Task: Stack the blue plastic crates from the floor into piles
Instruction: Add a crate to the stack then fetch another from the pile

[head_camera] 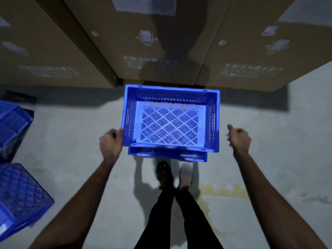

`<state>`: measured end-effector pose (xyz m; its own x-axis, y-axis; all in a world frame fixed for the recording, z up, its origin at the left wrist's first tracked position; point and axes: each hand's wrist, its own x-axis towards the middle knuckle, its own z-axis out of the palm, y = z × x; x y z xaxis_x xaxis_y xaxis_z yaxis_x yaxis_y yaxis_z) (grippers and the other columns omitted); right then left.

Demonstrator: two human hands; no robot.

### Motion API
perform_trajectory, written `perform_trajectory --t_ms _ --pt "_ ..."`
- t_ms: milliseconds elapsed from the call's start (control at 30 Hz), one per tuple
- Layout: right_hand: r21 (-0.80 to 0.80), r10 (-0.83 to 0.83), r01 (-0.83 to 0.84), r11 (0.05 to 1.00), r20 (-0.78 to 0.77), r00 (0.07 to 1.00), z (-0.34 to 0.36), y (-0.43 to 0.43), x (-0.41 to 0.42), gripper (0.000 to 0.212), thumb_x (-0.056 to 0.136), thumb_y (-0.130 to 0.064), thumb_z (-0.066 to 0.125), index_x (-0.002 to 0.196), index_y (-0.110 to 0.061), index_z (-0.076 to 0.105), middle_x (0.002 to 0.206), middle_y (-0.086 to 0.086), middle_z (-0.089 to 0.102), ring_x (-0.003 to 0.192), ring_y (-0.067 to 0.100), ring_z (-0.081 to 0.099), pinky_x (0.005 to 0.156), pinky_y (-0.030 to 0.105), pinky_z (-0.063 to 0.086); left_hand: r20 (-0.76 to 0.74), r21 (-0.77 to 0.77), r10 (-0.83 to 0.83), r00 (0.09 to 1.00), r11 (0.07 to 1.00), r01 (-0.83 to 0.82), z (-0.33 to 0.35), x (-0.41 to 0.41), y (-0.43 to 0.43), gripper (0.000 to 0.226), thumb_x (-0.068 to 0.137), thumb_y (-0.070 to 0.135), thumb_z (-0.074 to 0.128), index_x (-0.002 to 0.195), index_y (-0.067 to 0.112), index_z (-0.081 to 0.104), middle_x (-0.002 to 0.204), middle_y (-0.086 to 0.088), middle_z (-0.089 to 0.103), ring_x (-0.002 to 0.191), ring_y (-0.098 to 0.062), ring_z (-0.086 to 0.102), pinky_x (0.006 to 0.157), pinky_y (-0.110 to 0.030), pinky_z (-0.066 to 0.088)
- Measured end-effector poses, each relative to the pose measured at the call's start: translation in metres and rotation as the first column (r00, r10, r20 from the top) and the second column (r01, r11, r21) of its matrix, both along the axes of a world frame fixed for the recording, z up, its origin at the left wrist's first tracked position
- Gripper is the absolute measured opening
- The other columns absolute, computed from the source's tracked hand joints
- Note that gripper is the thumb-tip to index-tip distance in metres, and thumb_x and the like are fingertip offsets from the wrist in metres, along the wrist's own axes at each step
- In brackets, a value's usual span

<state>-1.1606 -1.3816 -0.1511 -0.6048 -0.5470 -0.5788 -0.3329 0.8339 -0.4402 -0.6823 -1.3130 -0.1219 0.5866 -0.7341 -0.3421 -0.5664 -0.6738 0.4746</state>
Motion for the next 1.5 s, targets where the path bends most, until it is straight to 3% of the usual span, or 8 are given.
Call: perform_trajectory --t_ms 200,367,533,767,867,1033,1333,1500 --pt "-0.035 0.237 -0.234 0.972 0.174 0.956 0.069 0.132 0.054 0.050 0.068 -0.082 0.056 0.086 -0.037 0.068 0.082 0.004 0.076 0.085 0.033 0.072 0.078 0.053 0.059 -0.401 0.086 -0.145 0.904 0.977 0.195 0.060 -0.084 0.106 0.053 0.082 0.067 0.051 0.074 0.019 0.072 0.064 0.005 0.073 0.059 -0.016 0.072 0.073 -0.044 0.061" --pt "-0.066 0.432 -0.430 0.901 0.236 0.870 0.124 0.225 0.087 0.040 0.069 -0.077 0.056 0.084 -0.041 0.067 0.076 -0.003 0.075 0.082 0.027 0.072 0.077 0.047 0.059 -0.536 0.173 -0.330 0.777 0.858 0.484 0.110 -0.150 0.189 0.052 0.070 0.071 0.053 0.080 0.023 0.069 0.074 0.003 0.075 0.075 -0.023 0.074 0.071 -0.041 0.056" --pt "-0.035 0.444 -0.456 0.889 0.307 0.842 0.152 0.298 0.077 0.038 0.078 -0.063 0.063 0.076 -0.026 0.069 0.073 -0.008 0.075 0.079 0.019 0.072 0.078 0.042 0.060 -0.501 0.207 -0.334 0.799 0.850 0.485 0.130 -0.187 0.265 0.043 0.071 0.070 0.055 0.078 0.031 0.070 0.081 0.006 0.074 0.084 -0.018 0.071 0.083 -0.034 0.056" --pt "0.012 0.247 -0.277 0.961 0.415 0.876 0.176 0.379 0.060 0.031 0.093 -0.040 0.066 0.090 -0.010 0.072 0.078 0.004 0.077 0.064 0.018 0.067 0.062 0.029 0.052 -0.505 0.156 -0.354 0.787 0.860 0.486 0.156 -0.174 0.320 0.029 0.094 0.041 0.067 0.086 0.014 0.074 0.073 0.006 0.074 0.067 0.005 0.065 0.070 -0.017 0.046" --pt "0.034 0.215 -0.257 0.966 0.444 0.870 0.175 0.394 0.061 0.029 0.094 -0.039 0.066 0.090 -0.011 0.073 0.081 0.005 0.077 0.065 0.019 0.067 0.062 0.029 0.051 -0.512 0.172 -0.278 0.813 0.894 0.414 0.152 -0.156 0.329 0.032 0.093 0.046 0.068 0.086 0.015 0.075 0.078 0.003 0.078 0.067 -0.004 0.070 0.072 -0.025 0.053" --pt "0.032 0.212 -0.250 0.968 0.436 0.875 0.175 0.381 0.076 0.028 0.093 -0.037 0.066 0.090 -0.010 0.073 0.080 0.006 0.077 0.065 0.019 0.068 0.065 0.031 0.054 -0.529 0.181 -0.191 0.827 0.926 0.330 0.157 -0.138 0.325 0.032 0.096 0.041 0.066 0.091 0.010 0.073 0.082 -0.005 0.079 0.066 -0.017 0.073 0.052 -0.015 0.044" --pt "-0.055 0.459 -0.464 0.884 0.283 0.842 0.146 0.276 0.128 0.031 0.090 -0.043 0.068 0.079 -0.014 0.071 0.074 0.002 0.076 0.073 0.020 0.073 0.080 0.045 0.060 -0.516 0.171 -0.345 0.784 0.856 0.489 0.124 -0.083 0.237 0.028 0.093 0.048 0.068 0.084 0.021 0.070 0.081 0.003 0.078 0.072 -0.021 0.074 0.069 -0.028 0.055" --pt "-0.070 0.640 -0.641 0.765 -0.036 0.768 0.113 0.212 0.153 0.035 0.089 -0.059 0.059 0.095 -0.025 0.064 0.097 0.000 0.071 0.101 0.029 0.065 0.083 0.038 0.050 -0.101 0.132 -0.711 0.696 0.683 0.718 0.076 -0.065 0.158 0.037 0.095 0.057 0.057 0.107 0.024 0.066 0.109 0.002 0.069 0.108 -0.024 0.063 0.087 -0.038 0.049"
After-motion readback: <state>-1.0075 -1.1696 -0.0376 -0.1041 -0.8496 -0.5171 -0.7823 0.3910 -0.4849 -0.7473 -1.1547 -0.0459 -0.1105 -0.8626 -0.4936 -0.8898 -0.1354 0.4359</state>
